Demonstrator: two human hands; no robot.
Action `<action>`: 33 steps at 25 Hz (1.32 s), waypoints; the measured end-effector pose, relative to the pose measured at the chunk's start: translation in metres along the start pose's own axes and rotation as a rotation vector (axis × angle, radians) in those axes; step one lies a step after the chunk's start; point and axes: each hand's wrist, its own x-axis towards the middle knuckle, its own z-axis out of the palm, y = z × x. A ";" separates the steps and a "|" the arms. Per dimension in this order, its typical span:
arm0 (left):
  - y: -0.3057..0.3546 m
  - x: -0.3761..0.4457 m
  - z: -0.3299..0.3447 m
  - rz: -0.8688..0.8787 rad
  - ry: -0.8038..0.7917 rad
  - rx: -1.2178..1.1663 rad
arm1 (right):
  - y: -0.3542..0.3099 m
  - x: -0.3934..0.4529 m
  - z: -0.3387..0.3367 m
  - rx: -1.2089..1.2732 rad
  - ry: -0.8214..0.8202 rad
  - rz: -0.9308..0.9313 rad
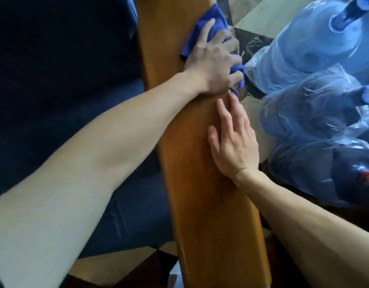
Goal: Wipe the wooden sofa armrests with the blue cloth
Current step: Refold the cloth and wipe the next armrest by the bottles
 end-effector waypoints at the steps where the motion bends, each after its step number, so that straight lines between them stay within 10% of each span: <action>1: 0.021 -0.021 0.003 -0.081 0.175 -0.088 | -0.003 -0.002 -0.002 0.104 0.043 0.047; 6: 0.119 -0.099 0.085 -0.117 0.458 -0.057 | 0.013 -0.032 -0.020 0.538 0.372 0.493; 11: 0.280 -0.229 0.169 -0.165 0.509 -0.135 | 0.060 -0.074 -0.043 0.375 -0.205 0.273; 15: 0.361 -0.322 0.237 -0.079 0.370 -0.017 | 0.043 -0.093 -0.044 0.354 -0.299 0.127; 27: 0.321 -0.342 0.229 -0.814 0.587 -0.565 | 0.011 -0.070 -0.005 -0.193 -0.108 -0.103; 33: 0.217 -0.283 0.180 -0.879 0.605 -0.813 | 0.010 -0.070 0.004 -0.230 -0.081 -0.091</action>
